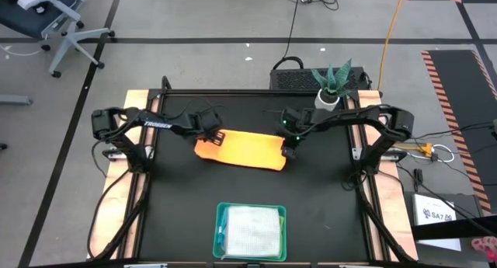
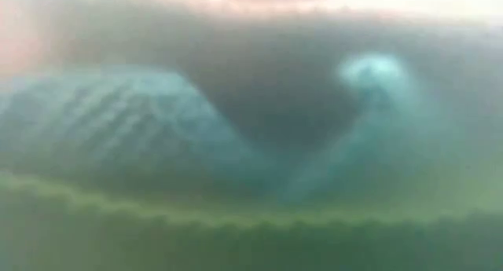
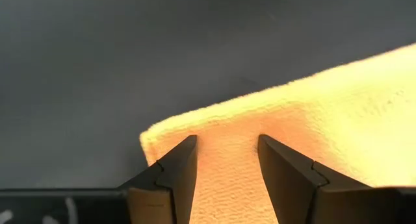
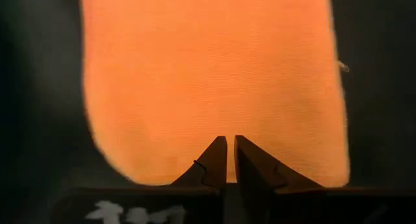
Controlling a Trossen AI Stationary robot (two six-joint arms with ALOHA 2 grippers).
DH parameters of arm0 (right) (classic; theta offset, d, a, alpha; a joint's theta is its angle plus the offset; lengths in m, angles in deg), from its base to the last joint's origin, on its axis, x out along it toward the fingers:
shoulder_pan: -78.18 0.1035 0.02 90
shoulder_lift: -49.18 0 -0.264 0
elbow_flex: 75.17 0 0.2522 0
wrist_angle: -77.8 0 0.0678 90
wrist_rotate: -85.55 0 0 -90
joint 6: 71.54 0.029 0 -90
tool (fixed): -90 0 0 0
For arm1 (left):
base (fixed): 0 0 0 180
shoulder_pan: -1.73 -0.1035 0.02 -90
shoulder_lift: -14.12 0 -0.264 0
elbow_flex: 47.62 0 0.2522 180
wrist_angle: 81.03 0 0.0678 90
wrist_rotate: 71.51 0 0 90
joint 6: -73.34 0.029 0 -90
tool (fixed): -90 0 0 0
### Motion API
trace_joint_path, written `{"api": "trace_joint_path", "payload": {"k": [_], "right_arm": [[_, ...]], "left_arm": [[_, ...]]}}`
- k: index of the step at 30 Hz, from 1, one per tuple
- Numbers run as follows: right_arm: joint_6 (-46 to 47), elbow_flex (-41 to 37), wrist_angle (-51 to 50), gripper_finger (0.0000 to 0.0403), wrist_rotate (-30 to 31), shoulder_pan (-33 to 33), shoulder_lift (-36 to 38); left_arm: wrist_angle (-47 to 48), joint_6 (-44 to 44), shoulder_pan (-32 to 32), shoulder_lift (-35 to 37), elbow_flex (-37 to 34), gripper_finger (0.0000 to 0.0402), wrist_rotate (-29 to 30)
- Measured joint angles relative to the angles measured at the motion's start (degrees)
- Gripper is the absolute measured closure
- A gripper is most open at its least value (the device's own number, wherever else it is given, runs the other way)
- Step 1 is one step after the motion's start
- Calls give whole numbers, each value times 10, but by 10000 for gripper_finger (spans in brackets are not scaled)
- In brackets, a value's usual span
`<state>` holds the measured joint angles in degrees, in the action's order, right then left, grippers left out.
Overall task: Fold microfiber towels
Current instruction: Fold the orange microfiber cloth
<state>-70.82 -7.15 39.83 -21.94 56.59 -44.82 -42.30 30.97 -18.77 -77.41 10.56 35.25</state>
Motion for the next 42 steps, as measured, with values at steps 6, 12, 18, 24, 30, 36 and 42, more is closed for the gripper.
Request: {"api": "trace_joint_path", "payload": {"k": [6, 12, 18, 24, 30, 36, 42], "right_arm": [[-15, 0, 0, 383, 74, -21, -6], [-22, 0, 0, 383, 88, -57, -6], [-66, 0, 0, 383, 116, -97, -6], [-95, 0, 8, 383, 119, -144, -6], [-33, 1, 2, 385, 64, -155, 19], [15, 1, 2, 401, -36, -107, 42], [-1, 1, 22, 402, -12, -64, 20]], "left_arm": [[0, -15, 10, 0, 0, 236, -4], [0, -25, 19, 0, 0, 236, -5], [0, -28, 20, 0, 0, 236, -13], [-23, -32, 20, 0, 0, 236, -23], [-31, -29, 20, 0, 0, 236, -22], [-30, -28, 20, 0, 0, 236, -19], [-30, -30, 20, 0, 0, 236, -17]]}}
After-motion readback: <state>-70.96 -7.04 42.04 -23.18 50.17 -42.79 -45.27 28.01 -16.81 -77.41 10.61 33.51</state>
